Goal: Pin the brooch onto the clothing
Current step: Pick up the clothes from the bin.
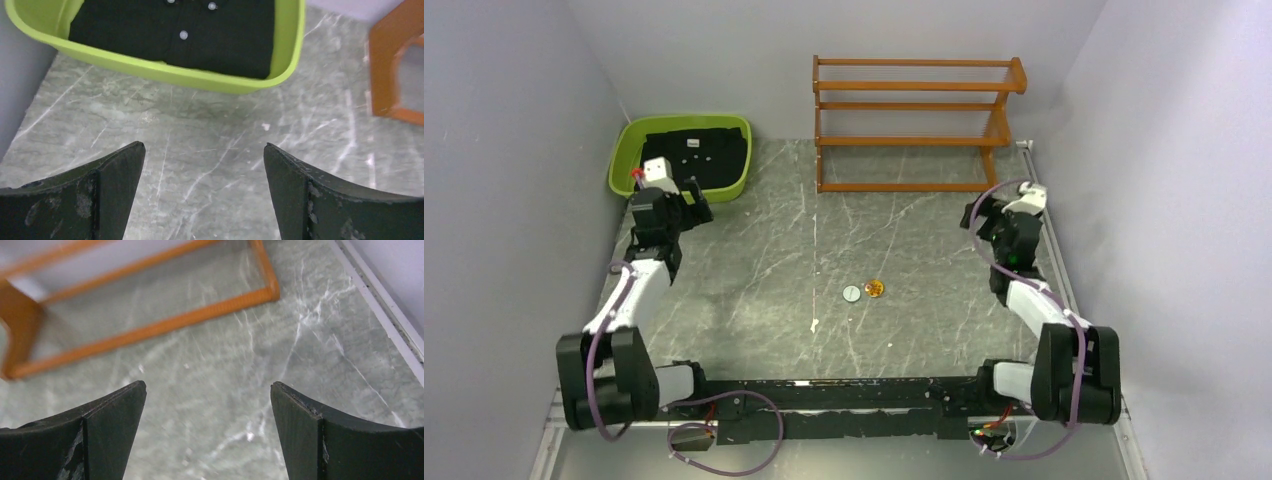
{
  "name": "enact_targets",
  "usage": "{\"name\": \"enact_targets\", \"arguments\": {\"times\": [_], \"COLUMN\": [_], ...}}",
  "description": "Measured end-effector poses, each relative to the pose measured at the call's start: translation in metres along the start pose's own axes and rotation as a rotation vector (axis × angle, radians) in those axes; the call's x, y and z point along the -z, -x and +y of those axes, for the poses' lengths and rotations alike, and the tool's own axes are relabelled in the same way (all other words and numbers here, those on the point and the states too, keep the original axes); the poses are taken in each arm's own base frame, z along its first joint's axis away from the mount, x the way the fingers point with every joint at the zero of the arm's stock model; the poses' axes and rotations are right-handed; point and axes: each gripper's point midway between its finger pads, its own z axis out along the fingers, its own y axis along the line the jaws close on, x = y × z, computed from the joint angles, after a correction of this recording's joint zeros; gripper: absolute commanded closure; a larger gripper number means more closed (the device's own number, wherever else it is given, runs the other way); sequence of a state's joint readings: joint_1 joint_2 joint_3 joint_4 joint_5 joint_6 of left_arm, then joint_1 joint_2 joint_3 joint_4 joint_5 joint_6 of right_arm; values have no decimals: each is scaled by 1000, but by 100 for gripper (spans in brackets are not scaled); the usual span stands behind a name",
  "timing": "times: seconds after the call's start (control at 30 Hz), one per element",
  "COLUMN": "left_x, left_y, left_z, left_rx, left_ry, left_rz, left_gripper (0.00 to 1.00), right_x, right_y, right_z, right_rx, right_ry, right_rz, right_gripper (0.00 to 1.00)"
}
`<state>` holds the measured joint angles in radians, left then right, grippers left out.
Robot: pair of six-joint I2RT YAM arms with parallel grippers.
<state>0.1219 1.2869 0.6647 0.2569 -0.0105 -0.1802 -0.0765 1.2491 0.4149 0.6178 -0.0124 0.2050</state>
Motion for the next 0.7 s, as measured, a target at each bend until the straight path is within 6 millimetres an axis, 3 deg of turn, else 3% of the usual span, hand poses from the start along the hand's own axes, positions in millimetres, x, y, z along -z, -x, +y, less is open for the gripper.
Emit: {"name": "enact_targets", "arguments": {"times": [0.07,0.17,0.33,0.47,0.6,0.7], "left_x": [16,44,65,57,30,3], "left_y": [27,36,26,21,23,36], "left_z": [-4,-1,-2,-16,-29,-33], "left_rx": [55,175,261,278,302,308], "left_ry": [10,75,105,48,-9,-26], "left_rz": [-17,13,120,200,275,297], "left_gripper": [5,5,5,4,4,4], "right_x": [-2,0,10,14,15,19], "right_y": [26,44,15,-12,-35,-52], "right_z": [4,9,15,19,28,39], "right_rx": [-107,-239,-394,-459,-523,-573], "right_ry": [-30,-47,-48,-33,25,86], "right_rz": [-11,3,136,244,334,394], "right_gripper": [0,0,0,0,0,0]}}
